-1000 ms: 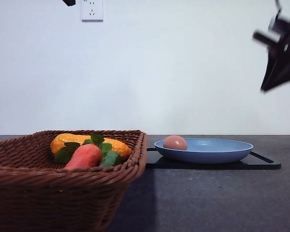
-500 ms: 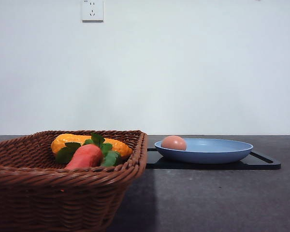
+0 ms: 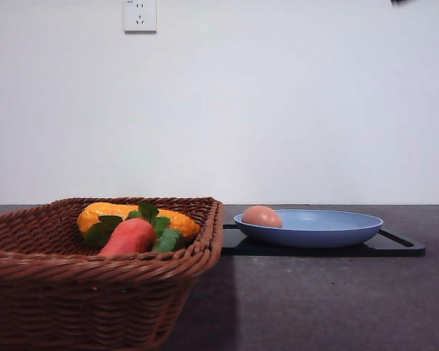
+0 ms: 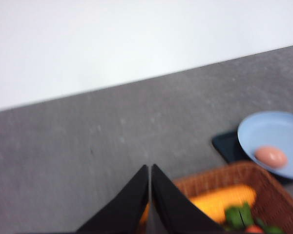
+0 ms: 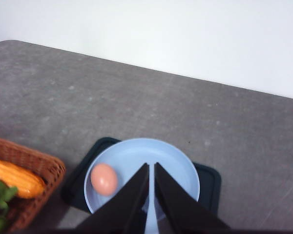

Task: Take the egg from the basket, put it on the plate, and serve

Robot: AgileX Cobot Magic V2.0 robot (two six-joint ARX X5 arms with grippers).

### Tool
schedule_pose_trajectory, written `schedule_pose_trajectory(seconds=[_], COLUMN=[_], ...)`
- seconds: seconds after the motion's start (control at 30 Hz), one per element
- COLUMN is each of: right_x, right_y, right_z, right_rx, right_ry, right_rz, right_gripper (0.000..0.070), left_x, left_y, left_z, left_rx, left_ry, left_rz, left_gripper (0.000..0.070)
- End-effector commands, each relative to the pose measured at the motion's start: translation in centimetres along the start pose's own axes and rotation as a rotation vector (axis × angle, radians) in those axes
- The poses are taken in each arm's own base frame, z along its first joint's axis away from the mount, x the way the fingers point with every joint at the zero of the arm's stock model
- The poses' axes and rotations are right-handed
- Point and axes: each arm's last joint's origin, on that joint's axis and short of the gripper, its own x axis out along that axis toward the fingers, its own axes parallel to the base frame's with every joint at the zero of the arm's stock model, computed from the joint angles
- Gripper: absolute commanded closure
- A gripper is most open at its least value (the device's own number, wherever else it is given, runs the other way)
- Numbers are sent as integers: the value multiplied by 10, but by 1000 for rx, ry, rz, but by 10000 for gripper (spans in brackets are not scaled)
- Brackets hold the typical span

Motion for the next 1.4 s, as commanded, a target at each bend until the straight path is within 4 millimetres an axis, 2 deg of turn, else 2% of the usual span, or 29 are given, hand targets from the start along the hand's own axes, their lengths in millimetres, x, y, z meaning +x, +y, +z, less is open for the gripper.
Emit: schedule_pose_trajectory(seconds=[0.0,0.13,0.27,0.87,1.07,1.2,1.37], right_x=[6,9,11,11,11,11,11], right_y=[1,-1,-1,-1,-1,-1,-1], right_z=[-26,-67,-84,-84,-84,-84,-84], right_rx=[-9,2,8,6,6,6,6], right_ry=[-7,-31,16,20,20,19,19], right_rz=[-8,-6,-9,-9,-9,-9,-9], right_gripper=[700,700,700,700,700,700,700], left_x=[-3,-11,-17,-18,-40,-41,-23], left_y=[-2,-4,-5,-5,-1,3,10], left_z=[-21,-57,-64,-65,-68,-79,-108], left_rx=[-74,-148,-220,-220,-53,-51,-73], left_ry=[-7,-29,-35,-36,-148,-264,-293], left_rz=[-8,-8,-9,-9,71,164,253], left_gripper=[700,700,700,700,700,700,700])
